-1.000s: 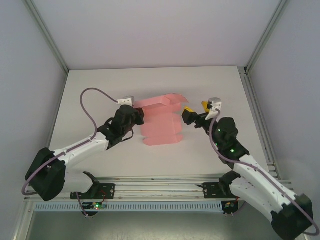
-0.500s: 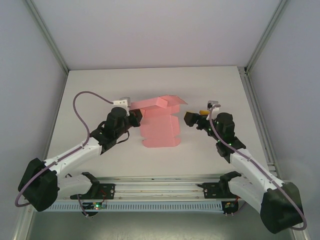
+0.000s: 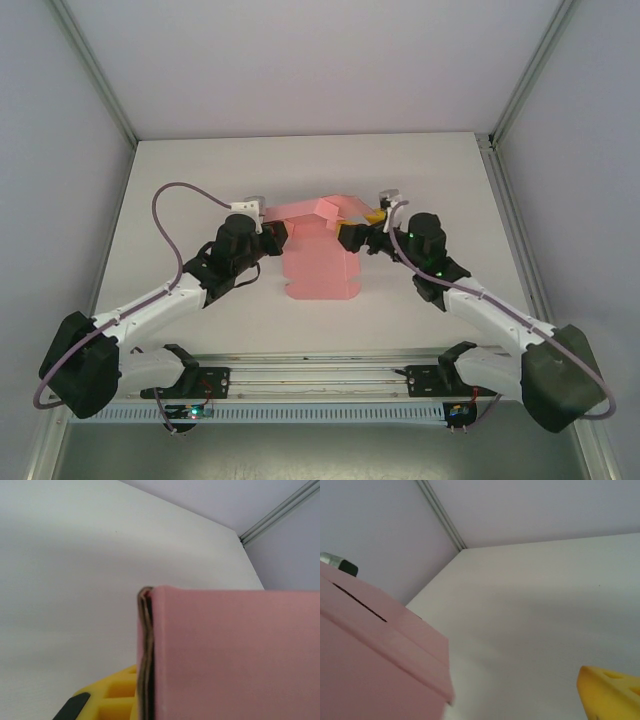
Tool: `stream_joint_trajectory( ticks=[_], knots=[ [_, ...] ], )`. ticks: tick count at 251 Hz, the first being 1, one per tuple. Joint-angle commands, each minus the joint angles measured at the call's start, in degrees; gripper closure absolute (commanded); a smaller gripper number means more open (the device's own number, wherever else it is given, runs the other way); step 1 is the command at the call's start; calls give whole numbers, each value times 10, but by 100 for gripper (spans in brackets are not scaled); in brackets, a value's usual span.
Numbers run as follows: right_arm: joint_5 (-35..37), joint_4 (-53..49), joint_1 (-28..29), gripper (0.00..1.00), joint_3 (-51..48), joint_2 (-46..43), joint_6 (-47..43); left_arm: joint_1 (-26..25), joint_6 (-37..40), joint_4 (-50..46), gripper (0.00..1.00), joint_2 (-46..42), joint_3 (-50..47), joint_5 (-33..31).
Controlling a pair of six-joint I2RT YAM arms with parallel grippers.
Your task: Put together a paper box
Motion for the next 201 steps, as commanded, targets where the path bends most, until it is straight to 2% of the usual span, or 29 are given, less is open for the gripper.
stream_joint_trajectory(
  ticks=[1,20,36,63,94,144,171,201],
  knots=[
    [91,-32,25,2,31,30,-58,2,0,44,100,1,0,16],
    [164,-58,40,2,38,46,-74,2,1,45,100,-6,-1,19],
    [189,-66,47,2,38,50,-84,2,3,42,100,-12,-3,18],
    [164,-58,48,2,28,27,-86,2,10,26,100,-15,-4,-8],
    [105,-91,47,2,21,-47,-107,6,26,3,100,-5,-5,-34],
    [138,-238,39,2,11,-215,-162,44,30,-14,100,3,-10,-8],
    [162,-256,3,2,-1,-295,-174,52,70,-34,100,-5,-8,12],
    [131,-281,-98,2,26,-297,-147,53,119,-73,100,-8,5,53]
  ],
)
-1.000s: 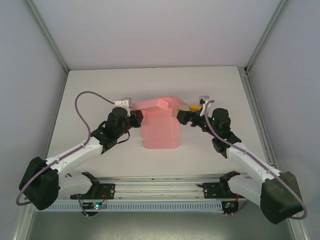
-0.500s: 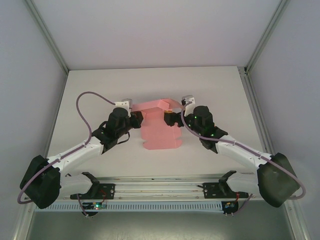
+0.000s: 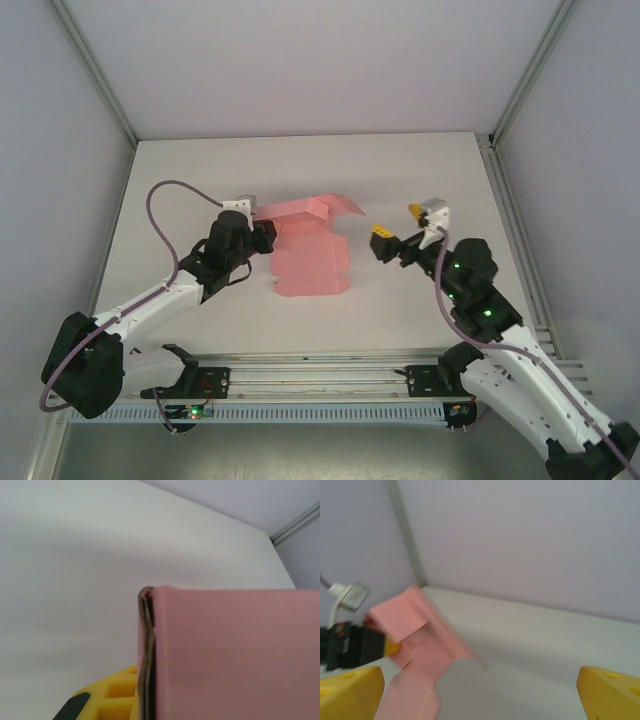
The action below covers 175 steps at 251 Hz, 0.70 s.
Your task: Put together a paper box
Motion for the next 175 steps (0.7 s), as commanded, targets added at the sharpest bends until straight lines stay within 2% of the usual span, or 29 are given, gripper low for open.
stream_joint_trajectory(
  ticks=[1,15,30,62,84,124,175],
  knots=[
    [-6,-58,-85,2,15,7,5,4,68,-46,100,-10,11,46],
    [-47,-65,-134,3,36,40,35,4,79,-54,100,-10,13,63],
    [-138,-52,-166,11,55,87,53,4,78,-50,100,-12,11,69],
    [-322,-26,-165,24,89,197,45,4,74,-39,100,-18,3,63],
    [-413,-24,-147,31,101,252,11,4,73,-41,100,-20,3,59],
    [-462,-32,-95,43,116,296,-42,4,75,-41,100,-21,4,64],
    [-457,-73,-33,44,136,315,-98,4,67,-39,100,-19,7,66]
  ],
)
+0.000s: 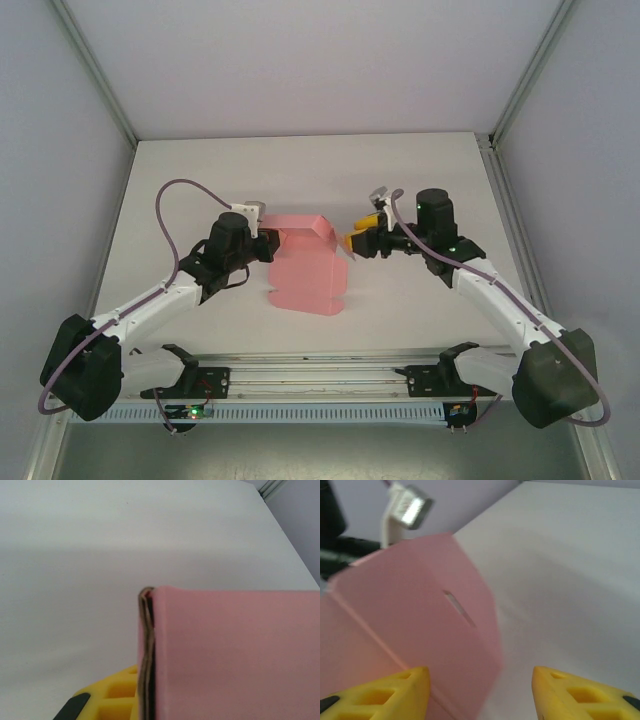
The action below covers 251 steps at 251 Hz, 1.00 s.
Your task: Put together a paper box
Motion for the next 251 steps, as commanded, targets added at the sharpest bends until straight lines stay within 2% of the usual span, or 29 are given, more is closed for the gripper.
stream_joint_trajectory(
  ticks=[1,95,113,129,166,185,210,237,251],
  knots=[
    [-34,-18,30,44,27,6,-56,4,3,-2,100,-12,6,2],
    [112,-9,109,46,35,42,-76,4,-8,-14,100,-9,20,4],
    [169,-9,132,52,44,52,-83,4,-12,-17,100,-5,23,3],
    [230,-7,148,53,54,61,-77,4,-12,-22,100,-1,26,7],
    [432,22,191,51,61,71,-63,3,-15,-24,100,3,26,11],
    [484,55,208,51,50,75,-74,3,-18,-24,100,9,26,8],
    [510,87,220,51,42,82,-83,3,-20,-28,100,18,32,16],
    [572,112,237,60,44,98,-89,2,-24,-24,100,23,34,26],
    [627,120,248,72,47,111,-90,3,-31,-25,100,25,37,25]
  ],
)
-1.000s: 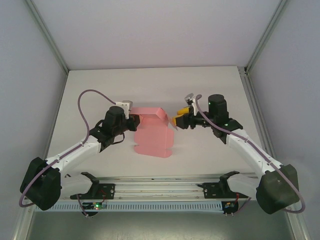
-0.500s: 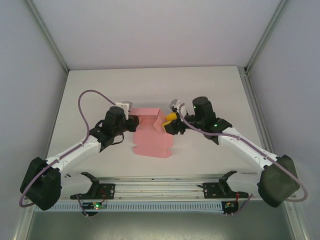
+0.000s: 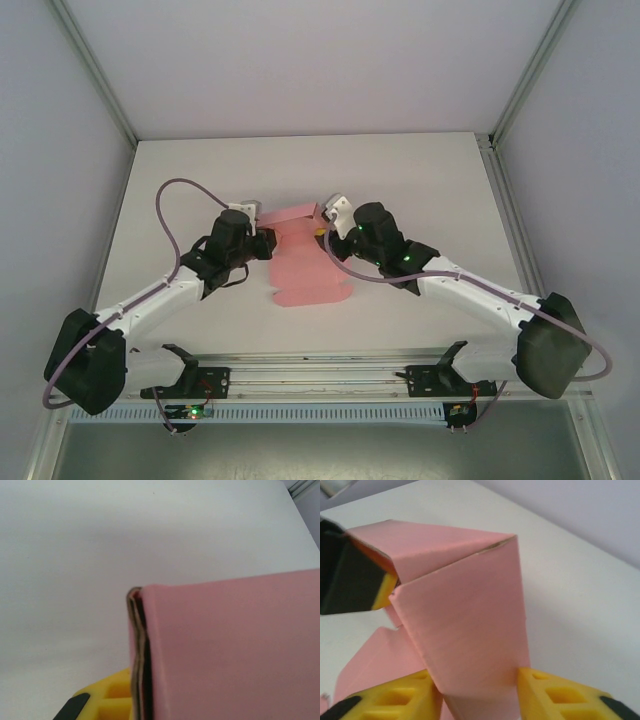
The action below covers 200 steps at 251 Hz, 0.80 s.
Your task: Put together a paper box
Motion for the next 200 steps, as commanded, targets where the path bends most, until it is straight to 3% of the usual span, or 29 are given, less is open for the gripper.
stream_joint_trajectory(
  ticks=[1,21,43,89,123,200],
  knots=[
    [140,66,20,73,2,26,-14,-5,0,7,100,2,20,44],
    [240,85,39,90,7,48,-19,-6,-18,-4,100,8,28,32],
    [343,105,50,100,16,79,-17,-9,-41,-20,100,25,41,15],
    [514,120,48,100,41,136,-2,-38,-95,-40,100,50,69,-31],
    [651,164,43,100,69,200,-65,-60,-141,-77,100,53,95,-71],
    [721,247,33,100,99,254,-158,-70,-197,-136,100,55,126,-96]
  ],
)
